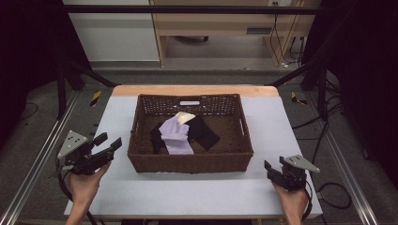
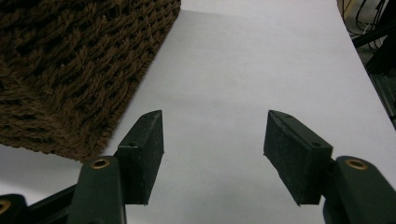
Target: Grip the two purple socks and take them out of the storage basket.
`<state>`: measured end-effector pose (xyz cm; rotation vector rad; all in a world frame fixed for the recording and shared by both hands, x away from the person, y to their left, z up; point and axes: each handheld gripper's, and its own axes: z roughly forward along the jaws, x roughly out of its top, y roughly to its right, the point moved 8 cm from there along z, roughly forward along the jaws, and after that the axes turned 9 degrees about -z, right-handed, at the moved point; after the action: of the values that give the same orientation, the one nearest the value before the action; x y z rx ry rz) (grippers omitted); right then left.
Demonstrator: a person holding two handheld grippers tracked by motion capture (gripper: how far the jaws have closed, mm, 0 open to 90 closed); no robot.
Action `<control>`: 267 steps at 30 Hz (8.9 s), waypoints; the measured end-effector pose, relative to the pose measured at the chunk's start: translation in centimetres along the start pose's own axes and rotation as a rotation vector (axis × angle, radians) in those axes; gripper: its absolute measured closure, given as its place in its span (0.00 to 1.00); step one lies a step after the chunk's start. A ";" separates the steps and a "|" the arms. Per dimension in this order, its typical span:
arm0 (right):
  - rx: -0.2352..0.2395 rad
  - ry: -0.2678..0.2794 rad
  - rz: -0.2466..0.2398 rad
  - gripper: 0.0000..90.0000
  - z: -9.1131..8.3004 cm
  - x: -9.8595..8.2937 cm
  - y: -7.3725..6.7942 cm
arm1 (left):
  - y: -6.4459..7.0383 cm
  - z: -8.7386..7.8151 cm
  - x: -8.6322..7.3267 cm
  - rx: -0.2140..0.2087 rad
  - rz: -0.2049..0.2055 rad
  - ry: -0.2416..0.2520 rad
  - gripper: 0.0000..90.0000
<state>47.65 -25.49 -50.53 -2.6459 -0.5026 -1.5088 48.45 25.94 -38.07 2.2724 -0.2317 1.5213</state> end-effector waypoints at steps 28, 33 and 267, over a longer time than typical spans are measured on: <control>-0.006 -0.009 0.007 0.43 0.3 -0.1 0.6 | 7.6 8.7 4.4 -0.093 0.096 -0.068 0.44; -0.003 -0.011 0.009 0.43 0.4 0.0 0.6 | 8.2 10.1 4.5 -0.100 0.106 -0.088 0.44; -0.009 -0.057 -0.005 0.48 0.9 -0.9 0.9 | 9.8 3.0 -0.6 -0.162 0.218 -0.176 0.44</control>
<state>48.22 -26.34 -51.66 -2.7028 -0.5084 -1.4443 47.36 15.77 -37.32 2.3107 -0.6474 1.3458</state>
